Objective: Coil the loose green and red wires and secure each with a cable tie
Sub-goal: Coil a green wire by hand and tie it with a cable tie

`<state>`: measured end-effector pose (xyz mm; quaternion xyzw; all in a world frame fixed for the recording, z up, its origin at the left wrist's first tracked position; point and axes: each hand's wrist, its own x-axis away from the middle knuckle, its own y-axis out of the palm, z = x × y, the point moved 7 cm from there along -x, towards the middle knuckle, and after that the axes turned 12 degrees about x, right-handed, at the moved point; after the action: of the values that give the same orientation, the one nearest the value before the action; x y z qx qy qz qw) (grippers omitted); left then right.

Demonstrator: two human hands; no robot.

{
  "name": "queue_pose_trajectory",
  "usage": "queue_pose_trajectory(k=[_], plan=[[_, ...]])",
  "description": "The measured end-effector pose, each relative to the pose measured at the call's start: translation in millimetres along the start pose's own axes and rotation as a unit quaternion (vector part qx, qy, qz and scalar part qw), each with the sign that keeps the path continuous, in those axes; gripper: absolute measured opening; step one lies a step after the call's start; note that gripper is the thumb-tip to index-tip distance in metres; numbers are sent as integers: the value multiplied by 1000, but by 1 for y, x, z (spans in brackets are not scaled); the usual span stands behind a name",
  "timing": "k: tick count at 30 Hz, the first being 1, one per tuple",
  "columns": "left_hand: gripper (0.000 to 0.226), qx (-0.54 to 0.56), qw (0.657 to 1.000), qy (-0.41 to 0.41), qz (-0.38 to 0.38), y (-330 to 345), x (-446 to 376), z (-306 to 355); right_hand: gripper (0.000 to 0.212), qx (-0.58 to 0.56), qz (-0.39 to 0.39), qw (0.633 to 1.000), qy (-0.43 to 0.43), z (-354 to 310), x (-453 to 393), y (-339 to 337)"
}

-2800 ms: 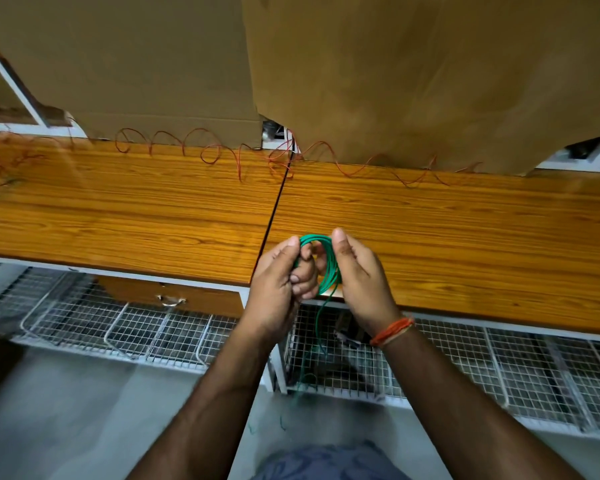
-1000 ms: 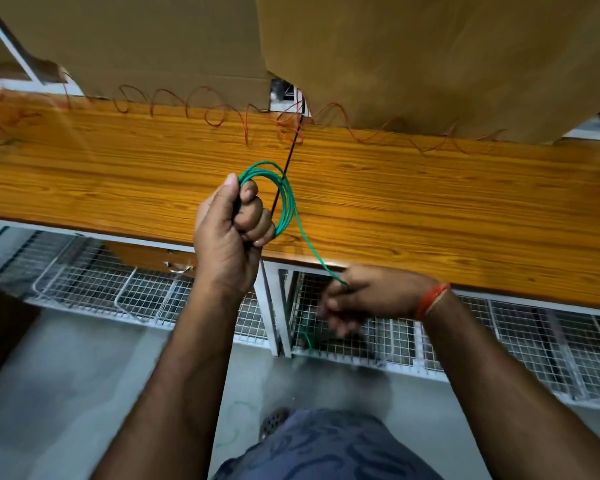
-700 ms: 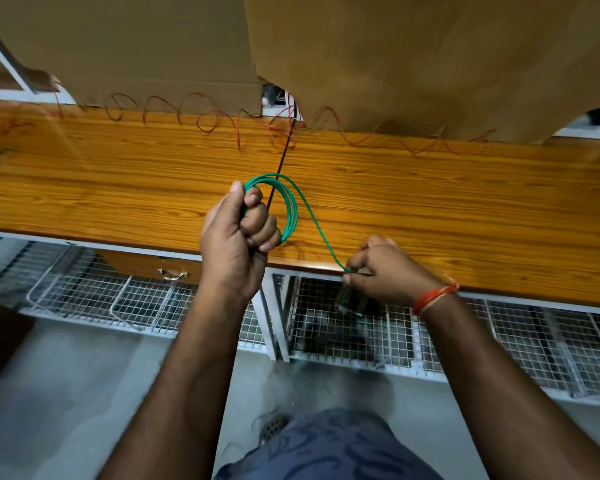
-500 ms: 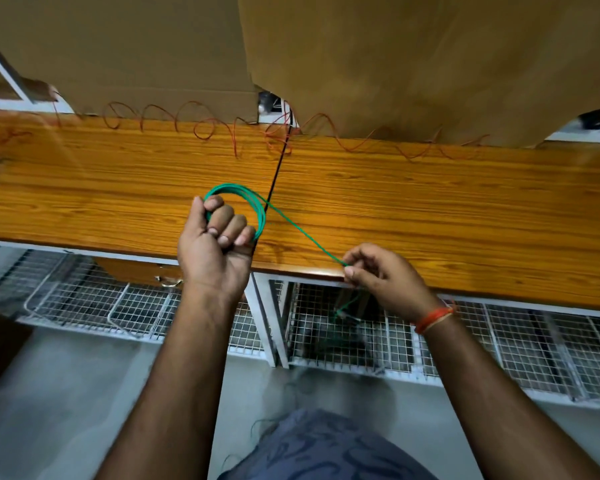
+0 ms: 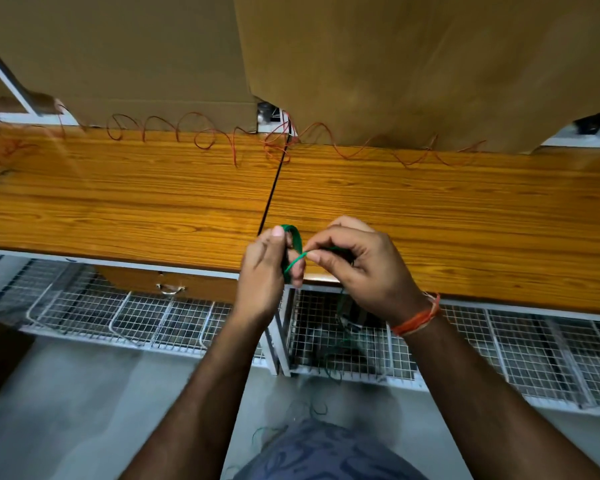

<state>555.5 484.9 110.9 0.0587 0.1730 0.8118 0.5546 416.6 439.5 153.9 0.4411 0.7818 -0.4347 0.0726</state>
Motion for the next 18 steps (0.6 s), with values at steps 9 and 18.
queue_pose_trajectory(k=[9, 18], plan=[[38, 121, 986, -73, -88, 19, 3, -4, 12, -8, 87, 996, 14, 1, -15, -1], [34, 276, 949, -109, -106, 35, 10, -3, 41, -23, 92, 989, 110, 17, 4, 19]])
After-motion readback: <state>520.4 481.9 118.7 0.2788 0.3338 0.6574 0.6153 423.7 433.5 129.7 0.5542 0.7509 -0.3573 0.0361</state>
